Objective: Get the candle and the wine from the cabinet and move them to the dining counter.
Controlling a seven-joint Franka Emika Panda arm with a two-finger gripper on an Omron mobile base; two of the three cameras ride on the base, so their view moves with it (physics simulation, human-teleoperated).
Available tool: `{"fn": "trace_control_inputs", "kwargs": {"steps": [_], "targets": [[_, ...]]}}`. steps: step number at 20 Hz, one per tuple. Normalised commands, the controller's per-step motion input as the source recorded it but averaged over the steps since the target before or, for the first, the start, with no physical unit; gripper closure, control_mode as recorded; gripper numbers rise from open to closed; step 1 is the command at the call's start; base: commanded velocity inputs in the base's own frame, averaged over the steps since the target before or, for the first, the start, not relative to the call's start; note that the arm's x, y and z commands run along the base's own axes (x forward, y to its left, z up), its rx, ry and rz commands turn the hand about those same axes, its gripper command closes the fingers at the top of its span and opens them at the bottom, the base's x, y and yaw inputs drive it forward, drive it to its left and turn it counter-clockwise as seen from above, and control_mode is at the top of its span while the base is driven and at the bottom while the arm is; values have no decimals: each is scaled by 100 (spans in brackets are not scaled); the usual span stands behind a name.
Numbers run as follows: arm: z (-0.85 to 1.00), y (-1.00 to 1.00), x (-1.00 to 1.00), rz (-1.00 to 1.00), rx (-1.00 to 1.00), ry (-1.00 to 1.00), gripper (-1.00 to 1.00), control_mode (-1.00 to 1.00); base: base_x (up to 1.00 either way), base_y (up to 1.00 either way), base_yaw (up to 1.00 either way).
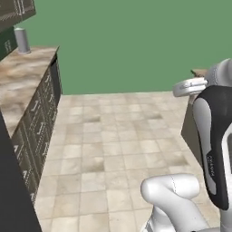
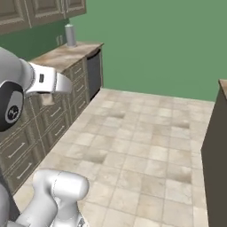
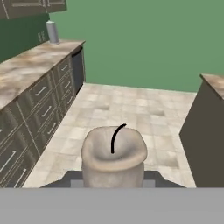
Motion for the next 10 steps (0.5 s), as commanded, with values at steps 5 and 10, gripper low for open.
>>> {"fn": "trace_control_inputs", "kwargs": {"steps": [5,10], "targets": [[0,0,0,0,0,0,100,100,100,8,-24],[0,0,0,0,0,0,100,100,100,25,-23]]}}
